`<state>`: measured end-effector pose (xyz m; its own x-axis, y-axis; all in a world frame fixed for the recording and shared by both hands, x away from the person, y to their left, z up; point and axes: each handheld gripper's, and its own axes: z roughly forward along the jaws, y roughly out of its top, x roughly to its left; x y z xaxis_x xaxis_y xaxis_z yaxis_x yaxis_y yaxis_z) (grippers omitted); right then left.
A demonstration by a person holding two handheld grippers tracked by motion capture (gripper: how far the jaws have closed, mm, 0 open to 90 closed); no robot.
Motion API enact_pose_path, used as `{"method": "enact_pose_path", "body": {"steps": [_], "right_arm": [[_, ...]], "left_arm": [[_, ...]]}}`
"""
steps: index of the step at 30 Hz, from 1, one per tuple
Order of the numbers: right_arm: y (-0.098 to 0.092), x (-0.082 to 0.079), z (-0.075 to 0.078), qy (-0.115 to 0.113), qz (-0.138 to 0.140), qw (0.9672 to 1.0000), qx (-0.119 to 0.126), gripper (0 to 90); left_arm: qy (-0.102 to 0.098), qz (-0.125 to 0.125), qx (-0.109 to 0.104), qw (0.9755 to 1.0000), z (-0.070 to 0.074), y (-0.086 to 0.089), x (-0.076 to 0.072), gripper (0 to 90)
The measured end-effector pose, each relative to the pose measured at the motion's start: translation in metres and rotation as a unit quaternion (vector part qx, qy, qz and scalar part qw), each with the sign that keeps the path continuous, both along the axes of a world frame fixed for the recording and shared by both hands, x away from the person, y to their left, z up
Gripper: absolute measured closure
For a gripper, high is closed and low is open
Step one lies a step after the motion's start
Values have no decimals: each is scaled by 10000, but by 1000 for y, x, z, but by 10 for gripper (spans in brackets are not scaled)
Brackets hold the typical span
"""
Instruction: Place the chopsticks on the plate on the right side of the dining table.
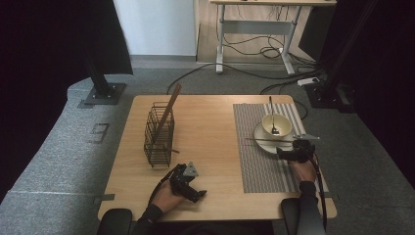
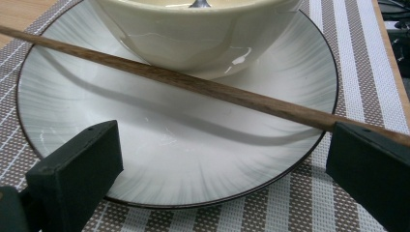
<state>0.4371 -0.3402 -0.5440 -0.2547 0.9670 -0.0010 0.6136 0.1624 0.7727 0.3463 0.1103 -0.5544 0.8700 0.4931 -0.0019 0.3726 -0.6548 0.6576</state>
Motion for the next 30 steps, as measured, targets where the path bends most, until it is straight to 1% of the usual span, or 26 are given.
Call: {"method": "enact_pose_path", "body": {"steps": [19, 21, 23, 26, 28, 30], "right_arm": [[-3, 3, -3, 58, -55, 10000, 3, 0], [-3, 2, -1, 31, -65, 10000, -21, 0], [-4, 0, 2, 14, -50, 10000, 52, 0], [-5, -6, 6, 15, -48, 10000, 79, 0], [-6, -10, 8, 37, -36, 10000, 30, 0], [-7, -14, 10, 10, -21, 10000, 67, 0]], "left_arm": [[1, -3, 3, 10000, 0, 0, 0, 0], [1, -4, 3, 10000, 0, 0, 0, 0], [1, -6, 4, 10000, 0, 0, 0, 0], [1, -4, 4, 10000, 0, 0, 0, 0], [0, -4, 4, 10000, 0, 0, 0, 0], [0, -3, 4, 10000, 0, 0, 0, 0]]}}
